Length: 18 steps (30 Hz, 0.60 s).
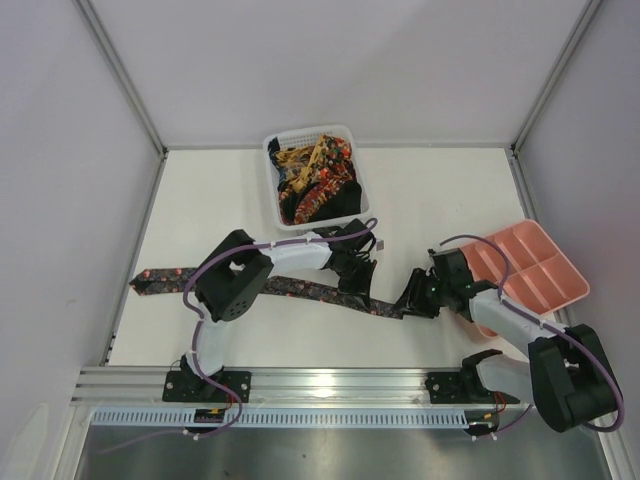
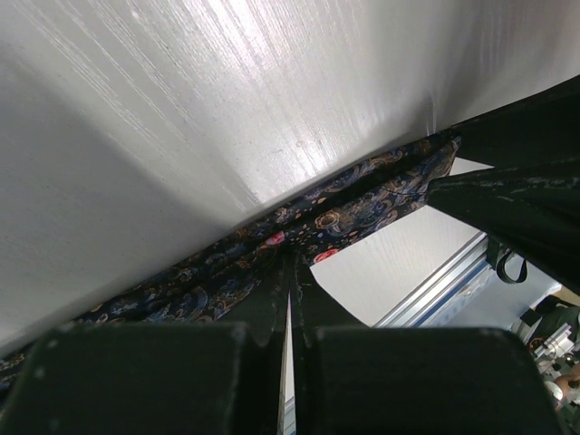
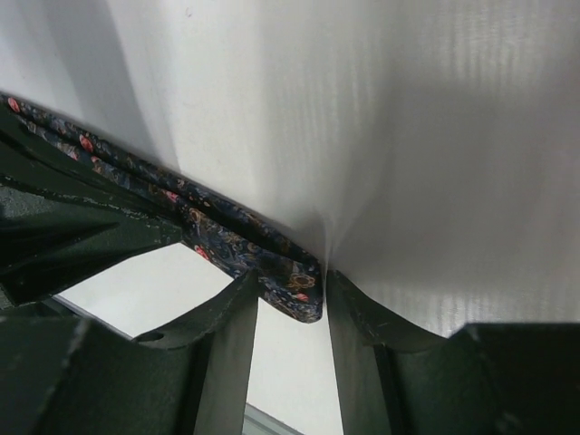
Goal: Roll the ties
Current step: Roll the tie
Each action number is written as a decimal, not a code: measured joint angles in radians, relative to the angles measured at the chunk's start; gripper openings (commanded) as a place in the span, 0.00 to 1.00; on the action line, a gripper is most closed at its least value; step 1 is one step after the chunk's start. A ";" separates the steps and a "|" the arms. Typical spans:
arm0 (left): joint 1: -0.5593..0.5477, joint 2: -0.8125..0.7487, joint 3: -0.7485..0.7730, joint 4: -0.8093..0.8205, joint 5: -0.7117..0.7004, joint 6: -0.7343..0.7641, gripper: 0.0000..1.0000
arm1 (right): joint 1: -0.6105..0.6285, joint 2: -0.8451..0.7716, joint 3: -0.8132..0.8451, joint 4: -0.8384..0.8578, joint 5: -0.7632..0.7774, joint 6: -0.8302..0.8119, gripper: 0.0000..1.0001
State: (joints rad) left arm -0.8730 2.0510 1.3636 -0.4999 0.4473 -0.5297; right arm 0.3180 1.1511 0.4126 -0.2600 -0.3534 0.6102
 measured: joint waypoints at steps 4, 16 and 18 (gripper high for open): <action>0.000 0.002 0.000 0.000 0.001 0.000 0.00 | 0.039 0.019 0.013 0.014 0.024 0.000 0.39; 0.000 0.004 0.005 -0.004 0.000 0.000 0.01 | 0.068 0.003 0.020 -0.030 0.076 -0.010 0.20; 0.000 0.005 0.006 -0.005 0.000 0.000 0.00 | 0.076 -0.013 0.023 -0.053 0.083 -0.012 0.10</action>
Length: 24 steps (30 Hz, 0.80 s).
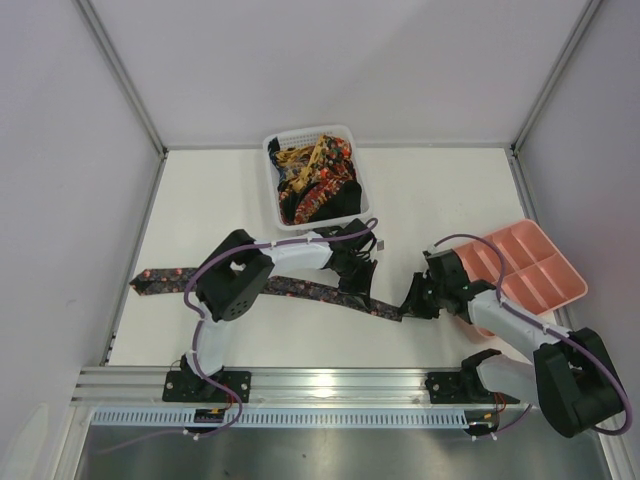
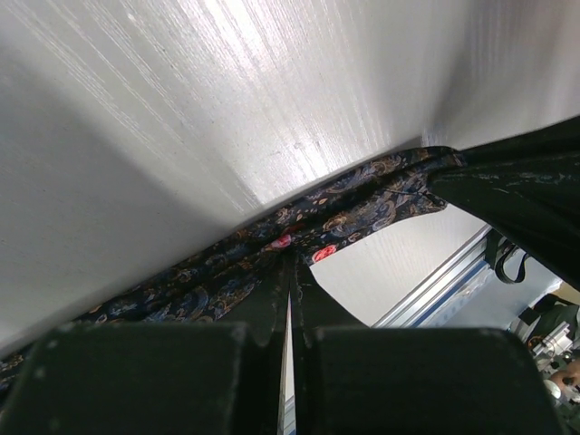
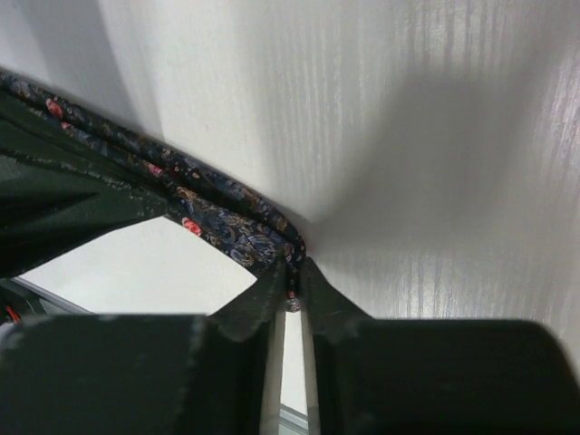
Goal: Roll the ties
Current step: Roll the tie
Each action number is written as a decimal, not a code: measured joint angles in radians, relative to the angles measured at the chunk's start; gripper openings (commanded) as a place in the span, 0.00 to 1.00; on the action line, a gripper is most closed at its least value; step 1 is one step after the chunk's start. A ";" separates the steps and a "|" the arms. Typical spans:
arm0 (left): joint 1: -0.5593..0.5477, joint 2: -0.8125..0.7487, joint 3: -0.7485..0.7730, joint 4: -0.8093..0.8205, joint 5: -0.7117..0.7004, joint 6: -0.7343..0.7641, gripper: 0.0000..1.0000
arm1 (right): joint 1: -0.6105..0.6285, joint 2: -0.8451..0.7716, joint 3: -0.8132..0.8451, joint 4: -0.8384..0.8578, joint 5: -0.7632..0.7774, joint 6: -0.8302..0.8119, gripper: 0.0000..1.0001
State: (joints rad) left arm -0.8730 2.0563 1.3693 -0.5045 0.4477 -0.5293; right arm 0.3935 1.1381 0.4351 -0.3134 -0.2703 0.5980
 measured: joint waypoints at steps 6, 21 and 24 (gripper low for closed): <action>0.000 0.003 0.005 -0.005 0.000 0.000 0.00 | 0.019 -0.037 0.038 -0.057 0.010 -0.007 0.00; 0.000 0.009 0.018 -0.021 -0.003 0.007 0.01 | 0.112 0.066 0.214 -0.084 -0.058 -0.003 0.00; 0.000 0.011 0.021 -0.025 -0.003 0.007 0.00 | 0.114 0.101 0.238 -0.063 -0.099 0.005 0.00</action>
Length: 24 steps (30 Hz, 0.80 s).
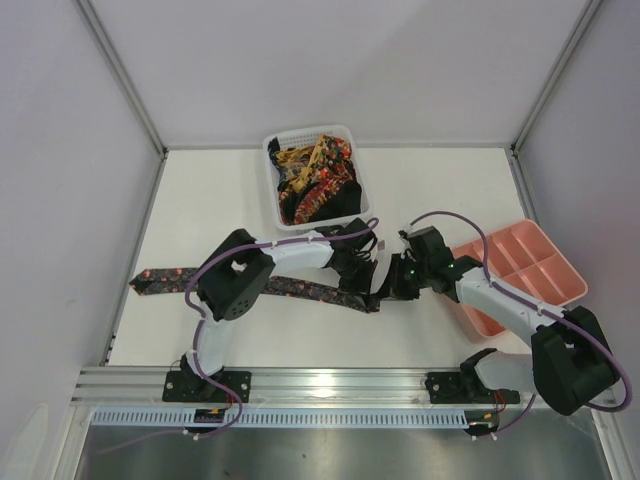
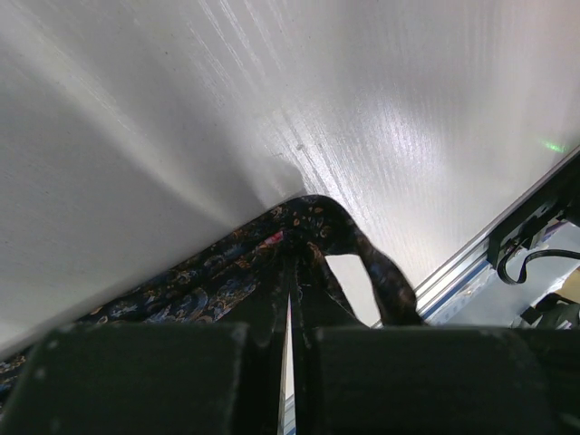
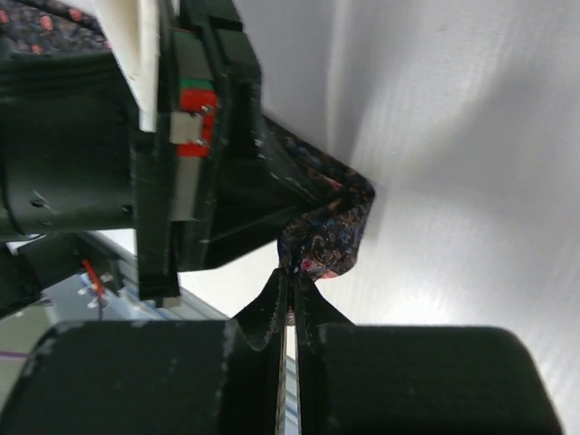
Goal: Roll the ties
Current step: Roll the tie
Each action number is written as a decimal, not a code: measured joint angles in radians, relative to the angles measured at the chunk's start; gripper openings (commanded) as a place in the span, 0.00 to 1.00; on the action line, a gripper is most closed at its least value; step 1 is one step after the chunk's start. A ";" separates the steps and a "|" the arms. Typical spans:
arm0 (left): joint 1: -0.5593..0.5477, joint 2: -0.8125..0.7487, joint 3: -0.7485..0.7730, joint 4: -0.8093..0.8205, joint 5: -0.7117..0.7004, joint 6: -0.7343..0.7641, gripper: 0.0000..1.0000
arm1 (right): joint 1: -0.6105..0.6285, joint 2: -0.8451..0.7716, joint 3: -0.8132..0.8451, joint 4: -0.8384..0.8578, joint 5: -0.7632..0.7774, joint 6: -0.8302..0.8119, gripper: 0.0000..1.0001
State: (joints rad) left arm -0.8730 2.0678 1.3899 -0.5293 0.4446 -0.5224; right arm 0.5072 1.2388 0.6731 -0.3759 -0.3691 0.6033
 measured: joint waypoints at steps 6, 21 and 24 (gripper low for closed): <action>0.000 0.003 0.006 -0.008 -0.001 0.000 0.00 | 0.000 0.045 0.004 0.067 -0.103 0.036 0.00; 0.000 0.006 0.013 -0.016 -0.008 0.000 0.01 | -0.036 0.027 0.004 0.043 -0.117 0.044 0.00; 0.000 0.004 0.013 -0.018 -0.015 0.000 0.00 | -0.036 0.015 0.004 0.028 -0.109 0.040 0.00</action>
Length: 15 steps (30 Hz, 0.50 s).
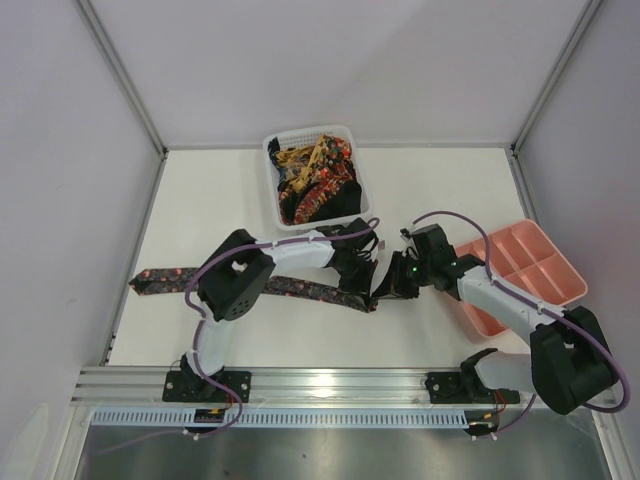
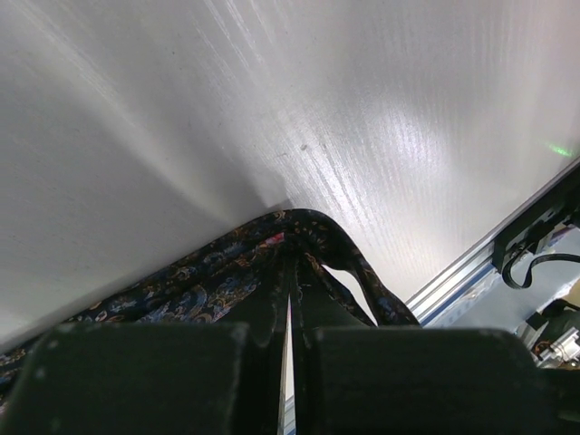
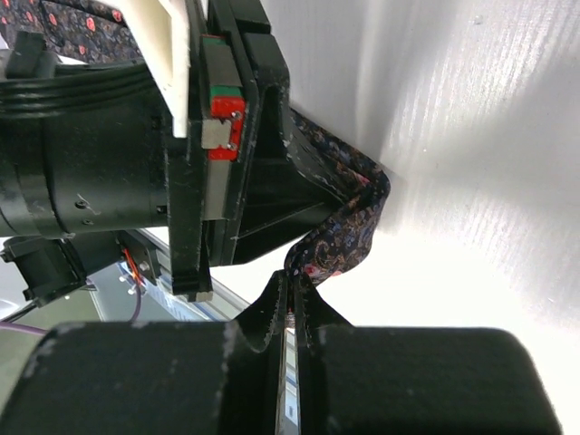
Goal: Roll the ties
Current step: Roll the tie
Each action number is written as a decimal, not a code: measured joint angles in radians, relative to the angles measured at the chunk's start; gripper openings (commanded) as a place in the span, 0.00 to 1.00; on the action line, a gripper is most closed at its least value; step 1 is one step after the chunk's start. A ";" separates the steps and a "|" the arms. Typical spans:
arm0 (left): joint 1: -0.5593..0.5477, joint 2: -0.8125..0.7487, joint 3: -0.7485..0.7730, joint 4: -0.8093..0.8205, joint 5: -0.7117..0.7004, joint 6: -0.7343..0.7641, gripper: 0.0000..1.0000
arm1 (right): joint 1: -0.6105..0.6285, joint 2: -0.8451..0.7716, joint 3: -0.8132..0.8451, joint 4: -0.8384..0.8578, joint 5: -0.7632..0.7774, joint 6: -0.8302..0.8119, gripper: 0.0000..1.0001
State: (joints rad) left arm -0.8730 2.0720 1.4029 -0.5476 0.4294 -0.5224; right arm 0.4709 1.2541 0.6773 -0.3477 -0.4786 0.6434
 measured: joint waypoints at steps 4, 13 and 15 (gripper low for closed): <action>0.000 -0.010 0.000 -0.010 -0.031 0.001 0.00 | 0.000 -0.005 0.000 -0.013 0.006 -0.008 0.00; 0.011 -0.046 -0.028 -0.031 -0.098 0.018 0.00 | 0.006 0.019 0.011 -0.032 0.028 -0.008 0.00; 0.014 -0.058 -0.042 -0.032 -0.105 0.018 0.01 | 0.010 0.023 0.018 -0.037 0.031 -0.008 0.00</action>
State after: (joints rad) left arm -0.8593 2.0144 1.3613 -0.5797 0.3244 -0.5041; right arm 0.4812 1.2774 0.6952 -0.3843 -0.4473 0.6357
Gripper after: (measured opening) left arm 0.008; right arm 0.042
